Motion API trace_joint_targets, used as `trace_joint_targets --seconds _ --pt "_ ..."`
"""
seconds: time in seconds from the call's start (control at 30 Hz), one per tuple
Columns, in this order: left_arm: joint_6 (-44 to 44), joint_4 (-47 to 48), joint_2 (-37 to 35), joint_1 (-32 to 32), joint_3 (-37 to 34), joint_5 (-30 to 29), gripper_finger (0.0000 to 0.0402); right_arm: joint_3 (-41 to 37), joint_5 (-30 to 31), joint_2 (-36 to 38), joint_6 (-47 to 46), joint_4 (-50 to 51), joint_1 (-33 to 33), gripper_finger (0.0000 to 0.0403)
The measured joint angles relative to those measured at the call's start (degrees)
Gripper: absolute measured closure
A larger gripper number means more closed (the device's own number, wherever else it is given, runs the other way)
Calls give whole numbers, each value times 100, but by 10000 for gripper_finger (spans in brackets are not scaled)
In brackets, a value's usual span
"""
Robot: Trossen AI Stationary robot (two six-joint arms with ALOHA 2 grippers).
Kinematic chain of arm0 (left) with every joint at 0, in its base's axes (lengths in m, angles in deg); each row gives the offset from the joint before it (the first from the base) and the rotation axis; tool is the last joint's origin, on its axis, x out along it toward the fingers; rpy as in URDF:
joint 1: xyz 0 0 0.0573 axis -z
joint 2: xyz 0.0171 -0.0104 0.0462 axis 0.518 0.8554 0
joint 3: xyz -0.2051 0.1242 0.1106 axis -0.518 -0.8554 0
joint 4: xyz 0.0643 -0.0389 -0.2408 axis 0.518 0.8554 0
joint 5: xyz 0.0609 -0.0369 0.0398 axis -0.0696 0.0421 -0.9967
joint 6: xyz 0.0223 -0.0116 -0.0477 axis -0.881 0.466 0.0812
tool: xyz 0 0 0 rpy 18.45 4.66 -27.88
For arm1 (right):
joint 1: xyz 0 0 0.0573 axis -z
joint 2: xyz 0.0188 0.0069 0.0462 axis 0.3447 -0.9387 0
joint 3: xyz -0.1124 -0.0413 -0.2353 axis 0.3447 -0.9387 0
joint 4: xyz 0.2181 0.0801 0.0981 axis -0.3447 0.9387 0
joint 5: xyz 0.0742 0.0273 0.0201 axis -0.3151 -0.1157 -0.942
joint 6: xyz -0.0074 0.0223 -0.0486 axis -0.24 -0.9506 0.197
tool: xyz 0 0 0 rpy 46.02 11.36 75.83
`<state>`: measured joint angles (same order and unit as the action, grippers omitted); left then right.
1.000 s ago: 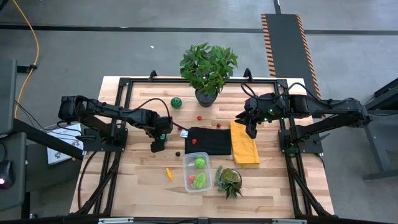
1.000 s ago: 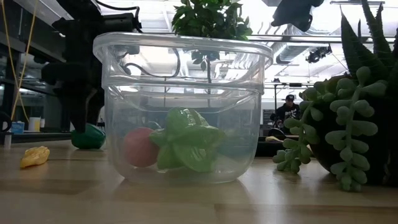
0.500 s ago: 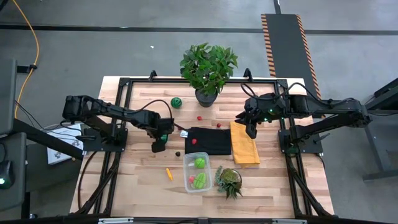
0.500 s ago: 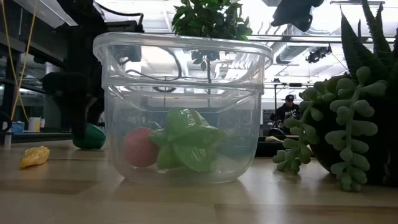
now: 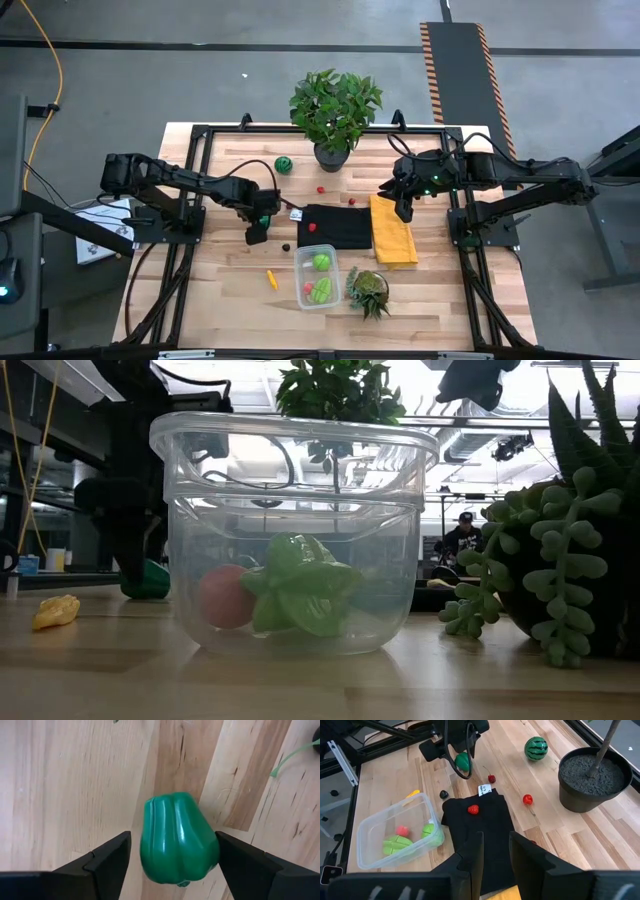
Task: Pick and placing Produce into tupperware
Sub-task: Put the bell pepper into the bin
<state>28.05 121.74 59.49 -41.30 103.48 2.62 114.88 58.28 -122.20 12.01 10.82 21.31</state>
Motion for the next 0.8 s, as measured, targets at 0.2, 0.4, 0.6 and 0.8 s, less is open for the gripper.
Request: trace_joint_targets --seconds 0.2,0.4,0.6,0.8 --pt "62 2 -2 0 8 -1 184 0 9 0 0 0 0 320" --pt "117 2 -11 0 13 -2 200 0 9 0 4 0 1 320" --pt "127 9 -4 0 9 0 177 0 10 0 20 0 0 320" --pt "240 16 -2 0 4 8 183 0 11 0 20 0 0 320"
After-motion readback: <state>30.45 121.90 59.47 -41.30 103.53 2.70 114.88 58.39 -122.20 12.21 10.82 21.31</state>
